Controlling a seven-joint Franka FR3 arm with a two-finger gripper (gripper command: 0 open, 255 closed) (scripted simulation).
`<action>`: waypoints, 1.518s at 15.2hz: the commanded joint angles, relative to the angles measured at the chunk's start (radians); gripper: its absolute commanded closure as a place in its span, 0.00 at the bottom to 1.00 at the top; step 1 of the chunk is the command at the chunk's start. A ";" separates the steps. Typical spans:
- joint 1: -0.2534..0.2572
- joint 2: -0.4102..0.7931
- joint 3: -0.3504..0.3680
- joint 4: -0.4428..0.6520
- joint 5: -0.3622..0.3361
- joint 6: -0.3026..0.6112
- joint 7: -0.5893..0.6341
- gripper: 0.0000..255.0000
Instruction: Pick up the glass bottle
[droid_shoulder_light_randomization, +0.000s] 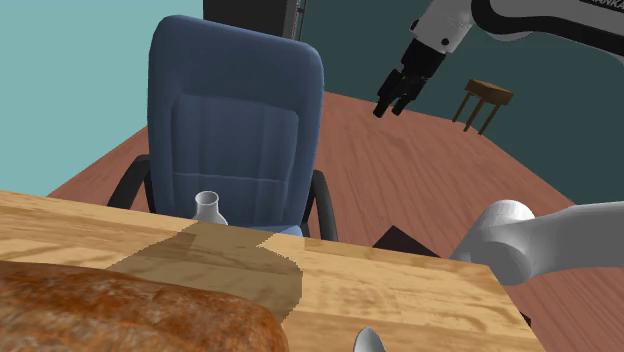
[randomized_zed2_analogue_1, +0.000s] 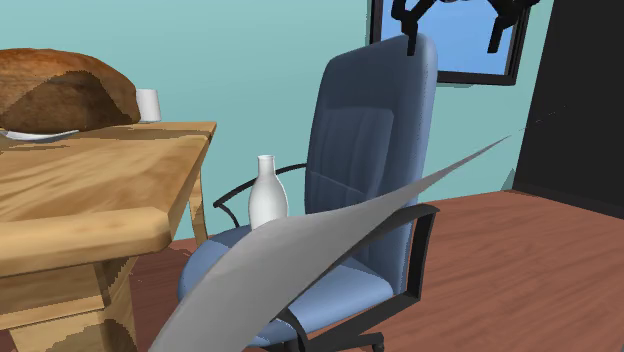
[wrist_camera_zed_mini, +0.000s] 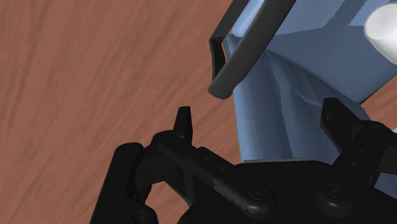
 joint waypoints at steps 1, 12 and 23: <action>0.000 0.000 0.000 0.000 0.000 0.000 0.000 0.00; 0.039 0.241 0.228 0.064 0.068 0.135 0.235 0.00; 0.052 0.600 0.443 0.267 -0.002 0.233 0.504 0.00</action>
